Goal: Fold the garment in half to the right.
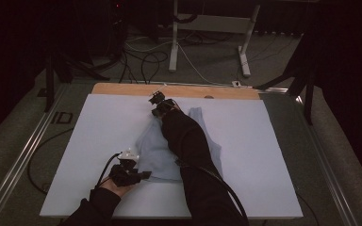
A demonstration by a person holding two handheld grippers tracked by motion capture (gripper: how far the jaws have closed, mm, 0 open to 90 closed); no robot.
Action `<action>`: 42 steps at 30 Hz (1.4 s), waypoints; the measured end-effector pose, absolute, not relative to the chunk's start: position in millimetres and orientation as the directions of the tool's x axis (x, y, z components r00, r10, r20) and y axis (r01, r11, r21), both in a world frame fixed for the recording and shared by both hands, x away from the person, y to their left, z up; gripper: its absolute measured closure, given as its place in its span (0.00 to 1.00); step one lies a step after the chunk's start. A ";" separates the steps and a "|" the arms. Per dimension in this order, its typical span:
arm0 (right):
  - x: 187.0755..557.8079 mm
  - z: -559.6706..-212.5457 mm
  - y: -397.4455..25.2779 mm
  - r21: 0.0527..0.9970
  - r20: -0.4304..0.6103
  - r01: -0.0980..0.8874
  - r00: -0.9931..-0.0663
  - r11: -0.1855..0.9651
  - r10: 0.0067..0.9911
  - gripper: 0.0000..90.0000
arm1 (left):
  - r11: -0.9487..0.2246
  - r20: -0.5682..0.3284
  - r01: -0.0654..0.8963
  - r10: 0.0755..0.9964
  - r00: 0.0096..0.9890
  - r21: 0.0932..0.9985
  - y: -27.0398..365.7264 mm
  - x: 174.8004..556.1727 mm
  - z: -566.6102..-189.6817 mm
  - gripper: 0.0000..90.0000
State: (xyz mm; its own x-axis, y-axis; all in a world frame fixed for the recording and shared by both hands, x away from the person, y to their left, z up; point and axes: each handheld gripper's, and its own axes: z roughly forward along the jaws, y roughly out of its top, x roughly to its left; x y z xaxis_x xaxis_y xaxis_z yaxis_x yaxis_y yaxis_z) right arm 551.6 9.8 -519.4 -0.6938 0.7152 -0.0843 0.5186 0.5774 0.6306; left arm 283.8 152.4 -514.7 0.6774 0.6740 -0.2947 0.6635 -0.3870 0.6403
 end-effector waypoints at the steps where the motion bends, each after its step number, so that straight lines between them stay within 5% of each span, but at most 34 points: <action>1: 551.5 -519.1 9.7 0.627 -0.092 0.513 -0.698 0.586 0.710 0.80 | -0.386 -0.296 0.664 0.674 0.677 0.640 152.4 283.7 -514.9 0.96; 6: 551.8 -512.6 7.4 0.621 -0.109 0.494 -0.714 0.608 0.692 0.96 | -0.386 -0.297 0.665 0.674 0.677 0.640 152.4 284.3 -515.3 0.96; 42: 532.8 -438.6 -16.2 0.723 -0.144 0.378 -0.735 0.578 0.662 0.98 | -0.419 -0.225 0.578 0.639 0.736 0.701 136.4 275.8 -484.9 0.96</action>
